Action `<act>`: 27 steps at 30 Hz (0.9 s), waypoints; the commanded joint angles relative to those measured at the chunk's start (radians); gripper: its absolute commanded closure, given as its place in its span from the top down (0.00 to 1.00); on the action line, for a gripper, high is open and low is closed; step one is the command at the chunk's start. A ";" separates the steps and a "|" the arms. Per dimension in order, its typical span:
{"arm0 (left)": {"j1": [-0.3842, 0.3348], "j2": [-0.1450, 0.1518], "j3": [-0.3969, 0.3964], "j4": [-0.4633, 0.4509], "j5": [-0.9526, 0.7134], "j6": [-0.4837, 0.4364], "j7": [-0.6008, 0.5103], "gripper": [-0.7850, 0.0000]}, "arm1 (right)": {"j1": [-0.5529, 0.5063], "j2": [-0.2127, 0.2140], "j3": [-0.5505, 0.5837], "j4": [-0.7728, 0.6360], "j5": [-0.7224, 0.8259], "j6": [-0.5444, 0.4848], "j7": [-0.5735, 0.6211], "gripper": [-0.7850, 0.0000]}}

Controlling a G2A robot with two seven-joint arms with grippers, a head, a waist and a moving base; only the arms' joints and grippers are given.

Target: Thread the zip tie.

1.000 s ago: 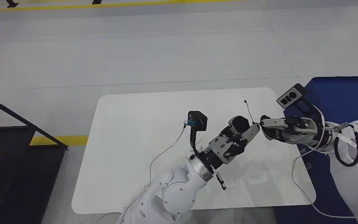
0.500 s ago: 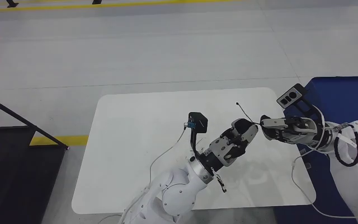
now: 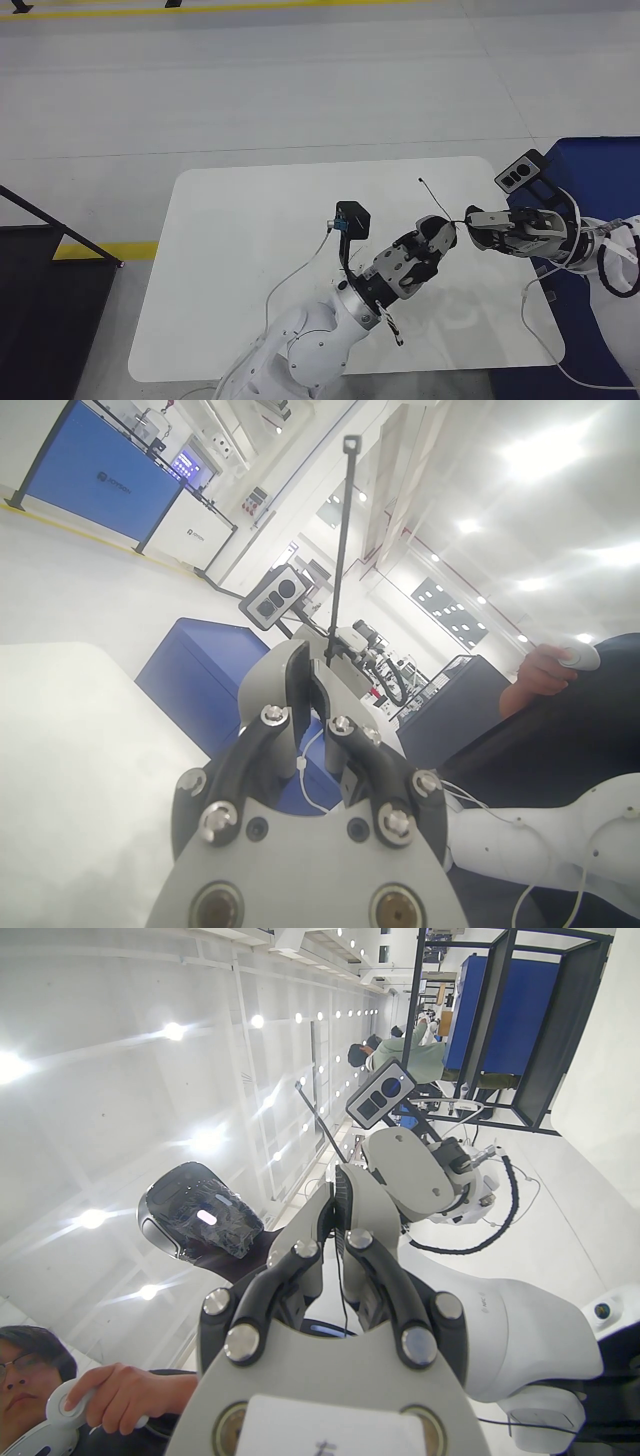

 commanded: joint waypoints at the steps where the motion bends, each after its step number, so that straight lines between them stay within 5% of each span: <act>1: 0.005 0.000 -0.002 -0.003 0.001 0.001 -0.004 0.11 | 0.000 0.000 0.000 0.000 0.000 0.000 0.000 0.00; 9: 0.029 -0.001 -0.007 -0.029 0.011 0.000 -0.020 0.23 | 0.000 0.000 0.000 0.000 0.000 0.000 0.000 0.00; 27: 0.010 -0.017 -0.005 -0.010 -0.009 -0.017 -0.019 0.18 | 0.000 0.000 0.000 0.000 0.000 0.000 0.000 0.00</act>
